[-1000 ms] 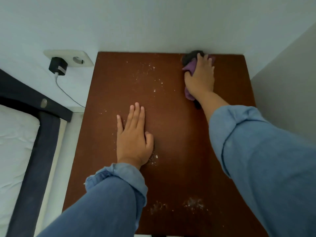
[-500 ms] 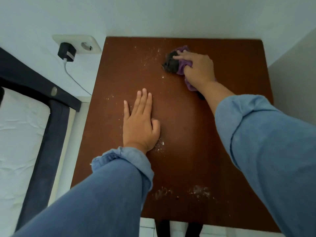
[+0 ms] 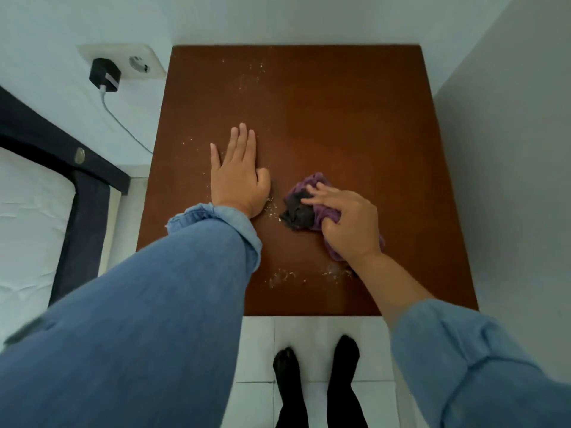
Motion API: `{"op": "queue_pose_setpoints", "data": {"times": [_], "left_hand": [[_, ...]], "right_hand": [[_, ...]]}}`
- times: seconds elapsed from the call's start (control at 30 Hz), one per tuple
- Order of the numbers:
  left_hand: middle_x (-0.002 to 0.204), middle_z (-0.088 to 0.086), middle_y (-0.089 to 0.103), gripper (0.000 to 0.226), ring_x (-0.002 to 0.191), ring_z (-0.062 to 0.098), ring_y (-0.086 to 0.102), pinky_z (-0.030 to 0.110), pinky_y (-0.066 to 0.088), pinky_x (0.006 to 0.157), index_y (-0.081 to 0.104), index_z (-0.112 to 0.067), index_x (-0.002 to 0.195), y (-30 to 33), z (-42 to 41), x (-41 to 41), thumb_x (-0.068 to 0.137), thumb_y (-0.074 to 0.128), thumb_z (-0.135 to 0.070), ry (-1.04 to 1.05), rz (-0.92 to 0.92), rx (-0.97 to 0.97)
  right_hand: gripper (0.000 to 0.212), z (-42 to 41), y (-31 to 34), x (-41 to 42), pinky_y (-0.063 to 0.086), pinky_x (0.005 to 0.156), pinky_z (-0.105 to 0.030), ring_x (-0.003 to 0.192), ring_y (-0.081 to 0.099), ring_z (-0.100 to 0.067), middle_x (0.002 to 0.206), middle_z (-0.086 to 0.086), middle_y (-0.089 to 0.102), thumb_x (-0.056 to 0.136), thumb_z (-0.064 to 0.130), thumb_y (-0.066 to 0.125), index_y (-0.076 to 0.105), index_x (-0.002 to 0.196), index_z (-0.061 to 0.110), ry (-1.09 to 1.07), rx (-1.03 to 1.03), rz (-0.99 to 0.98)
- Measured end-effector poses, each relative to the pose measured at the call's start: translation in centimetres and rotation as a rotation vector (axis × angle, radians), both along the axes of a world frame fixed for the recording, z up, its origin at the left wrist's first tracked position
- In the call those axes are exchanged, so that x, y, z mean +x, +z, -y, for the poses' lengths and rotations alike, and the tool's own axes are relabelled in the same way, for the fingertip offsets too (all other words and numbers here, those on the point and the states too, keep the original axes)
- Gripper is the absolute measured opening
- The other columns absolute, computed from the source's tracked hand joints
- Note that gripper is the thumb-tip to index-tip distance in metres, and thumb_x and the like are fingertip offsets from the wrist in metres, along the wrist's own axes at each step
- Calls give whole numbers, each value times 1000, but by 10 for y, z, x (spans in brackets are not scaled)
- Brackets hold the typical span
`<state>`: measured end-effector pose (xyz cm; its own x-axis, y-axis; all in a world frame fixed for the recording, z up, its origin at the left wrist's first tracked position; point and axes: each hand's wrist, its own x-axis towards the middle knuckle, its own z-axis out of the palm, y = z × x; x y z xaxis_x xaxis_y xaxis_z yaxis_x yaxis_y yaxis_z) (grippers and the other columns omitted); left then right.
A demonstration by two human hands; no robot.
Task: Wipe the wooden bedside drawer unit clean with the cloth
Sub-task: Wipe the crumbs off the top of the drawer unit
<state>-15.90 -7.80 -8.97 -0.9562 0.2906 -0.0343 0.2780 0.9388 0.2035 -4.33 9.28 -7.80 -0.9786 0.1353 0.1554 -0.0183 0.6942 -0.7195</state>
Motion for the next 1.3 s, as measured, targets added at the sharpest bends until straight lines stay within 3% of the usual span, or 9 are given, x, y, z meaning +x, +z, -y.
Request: {"op": "queue_pose_setpoints", "data": {"times": [0.33, 0.47, 0.57, 0.7, 0.8, 0.93, 1.0, 1.1, 1.3], "left_hand": [[163, 4, -5, 66, 149, 17, -9, 53, -7, 118, 4, -12, 154, 8, 0, 6, 94, 23, -31, -28, 83, -72], [163, 4, -4, 67, 149, 18, -8, 54, -10, 117, 4, -11, 154, 17, 21, 18, 91, 17, -31, -3, 27, -65], [163, 4, 0, 68, 149, 18, -5, 53, -7, 118, 7, -12, 154, 18, 50, 20, 89, 15, -32, 49, -2, -85], [163, 3, 2, 70, 149, 17, -2, 53, -3, 119, 8, -12, 154, 11, 72, 17, 88, 14, -34, 141, 14, -69], [162, 1, 7, 70, 149, 15, 2, 53, -2, 119, 13, -14, 154, 5, 74, 16, 87, 16, -34, 160, 0, -40], [162, 0, 10, 71, 149, 13, 3, 54, -1, 119, 16, -18, 153, 4, 73, 13, 85, 19, -35, 191, -12, -13], [162, -1, 9, 72, 149, 13, 1, 53, -2, 119, 16, -18, 153, 4, 73, 12, 83, 19, -35, 195, -3, -8], [162, 0, 9, 72, 149, 13, 1, 54, -2, 119, 16, -18, 153, 6, 72, 12, 83, 20, -35, 194, 9, -12], [162, 0, 11, 72, 149, 14, 3, 52, -5, 119, 19, -17, 153, 8, 71, 9, 83, 22, -33, 195, 16, 32]], "right_hand": [[43, 22, 13, 69, 44, 99, -16, 107, 59, 2, 107, 14, 69, 66, 5, 53, 76, 95, 27, -84, -88, 95], [43, 15, 46, 48, 50, 75, -22, 78, 62, -9, 81, 14, 66, 81, -9, 48, 73, 81, 26, -255, -516, 449], [32, -3, 65, 10, 49, 69, -33, 69, 56, -13, 77, 2, 59, 87, 1, 45, 64, 113, 4, -459, -818, 640], [37, -19, 85, -46, 52, 90, -47, 100, 64, -29, 110, -14, 65, 84, 13, 46, 58, 118, 8, -469, -1361, 635], [35, -23, 92, -93, 54, 86, -49, 108, 61, -39, 124, -23, 56, 88, 16, 52, 51, 122, 14, -286, -1499, 612], [63, -13, 76, -167, 57, 66, -34, 100, 62, -30, 121, -17, 55, 84, -2, 56, 34, 137, 23, -297, -995, 479], [76, -9, 58, -205, 50, 93, -41, 121, 50, -31, 137, -11, 45, 83, 3, 57, 21, 146, 26, -278, -530, 383], [81, 2, 29, -242, 0, 117, -52, 147, -1, -27, 160, -5, 3, 86, 23, 52, 4, 151, 23, -174, 142, 485], [72, 22, 3, -276, 8, 120, -41, 146, 11, -28, 158, -11, 16, 81, 28, 50, 25, 147, 15, -165, 349, 219]]}}
